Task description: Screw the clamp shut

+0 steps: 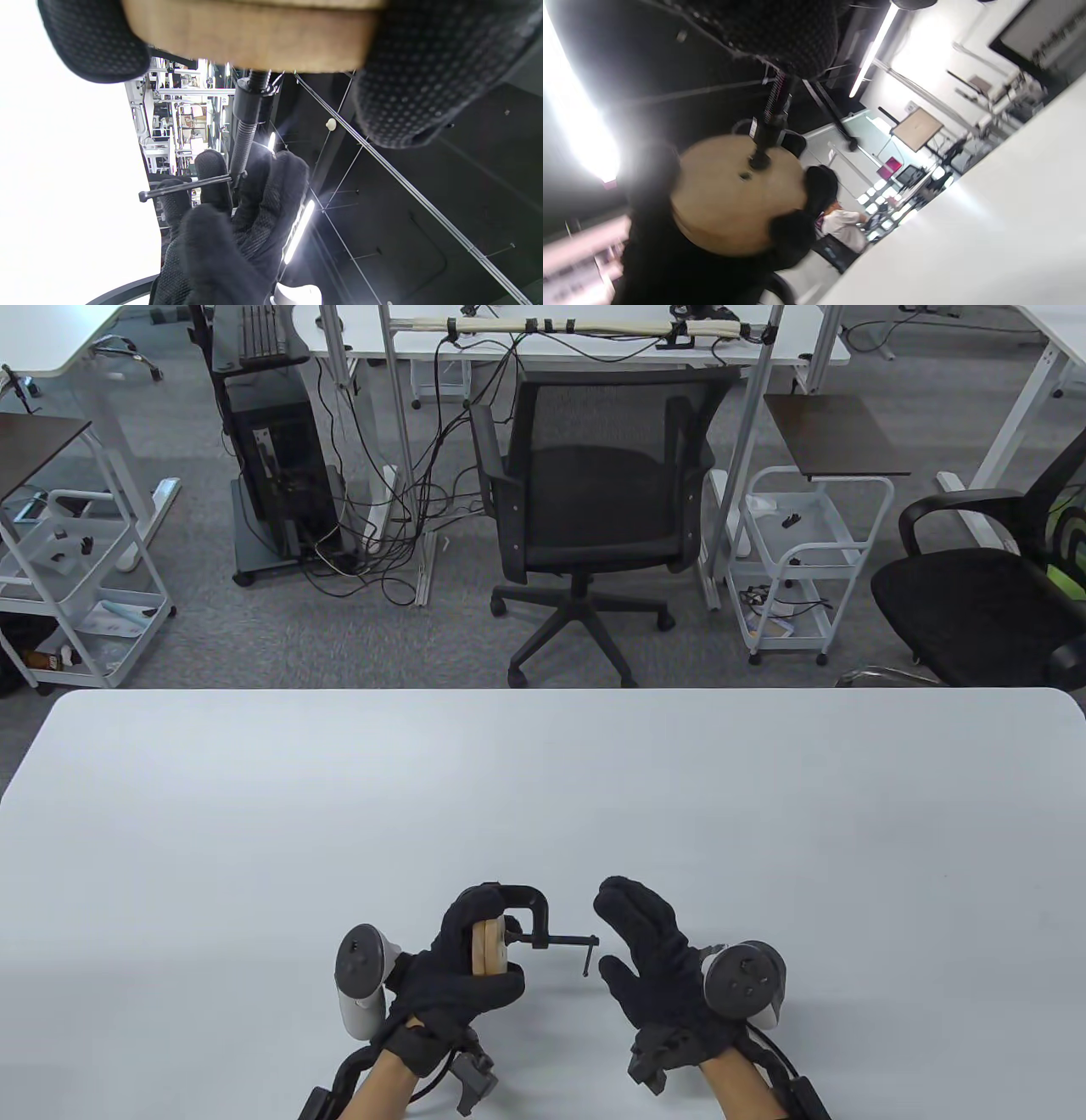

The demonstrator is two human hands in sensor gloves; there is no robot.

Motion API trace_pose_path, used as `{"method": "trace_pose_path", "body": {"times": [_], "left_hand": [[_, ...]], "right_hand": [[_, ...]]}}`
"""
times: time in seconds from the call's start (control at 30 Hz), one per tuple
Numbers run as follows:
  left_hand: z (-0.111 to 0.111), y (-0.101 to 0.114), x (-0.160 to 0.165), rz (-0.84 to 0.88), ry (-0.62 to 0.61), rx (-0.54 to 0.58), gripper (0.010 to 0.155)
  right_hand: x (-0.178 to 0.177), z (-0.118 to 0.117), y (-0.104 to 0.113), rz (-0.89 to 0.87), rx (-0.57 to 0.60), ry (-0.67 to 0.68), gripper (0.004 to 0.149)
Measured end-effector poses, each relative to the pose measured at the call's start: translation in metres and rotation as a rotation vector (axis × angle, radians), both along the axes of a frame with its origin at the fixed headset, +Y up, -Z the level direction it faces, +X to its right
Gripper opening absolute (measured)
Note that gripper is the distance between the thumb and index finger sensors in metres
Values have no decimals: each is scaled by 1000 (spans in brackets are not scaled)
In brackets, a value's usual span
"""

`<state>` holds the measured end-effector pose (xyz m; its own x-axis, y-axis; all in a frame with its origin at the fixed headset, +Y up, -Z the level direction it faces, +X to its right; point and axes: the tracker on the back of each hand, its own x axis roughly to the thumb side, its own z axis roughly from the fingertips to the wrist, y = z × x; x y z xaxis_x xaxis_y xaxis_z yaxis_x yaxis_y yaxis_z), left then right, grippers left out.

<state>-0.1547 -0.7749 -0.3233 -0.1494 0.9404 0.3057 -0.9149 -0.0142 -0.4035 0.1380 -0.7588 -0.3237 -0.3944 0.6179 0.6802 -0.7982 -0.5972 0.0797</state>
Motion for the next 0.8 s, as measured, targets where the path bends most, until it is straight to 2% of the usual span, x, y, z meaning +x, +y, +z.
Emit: {"method": "trace_pose_path", "body": {"times": [0.07, 0.13, 0.3, 0.43, 0.6, 0.8], "left_hand": [[0, 0, -1, 27, -3, -12, 99], [0, 0, -1, 45, -7, -19, 99], [1, 0, 0, 72, -24, -33, 99], [0, -1, 0, 87, -34, -50, 99], [0, 0, -1, 80, -26, -49, 99], [0, 0, -2, 82, -17, -60, 98]], "right_hand": [[-4, 4, 3, 164, 136, -34, 94], [-8, 7, 2, 257, 229, -64, 97], [-17, 12, 3, 379, 380, -106, 94], [-19, 15, 3, 352, 391, -105, 84], [-17, 13, 2, 296, 342, -88, 77], [-16, 12, 1, 135, 190, -55, 71]]}}
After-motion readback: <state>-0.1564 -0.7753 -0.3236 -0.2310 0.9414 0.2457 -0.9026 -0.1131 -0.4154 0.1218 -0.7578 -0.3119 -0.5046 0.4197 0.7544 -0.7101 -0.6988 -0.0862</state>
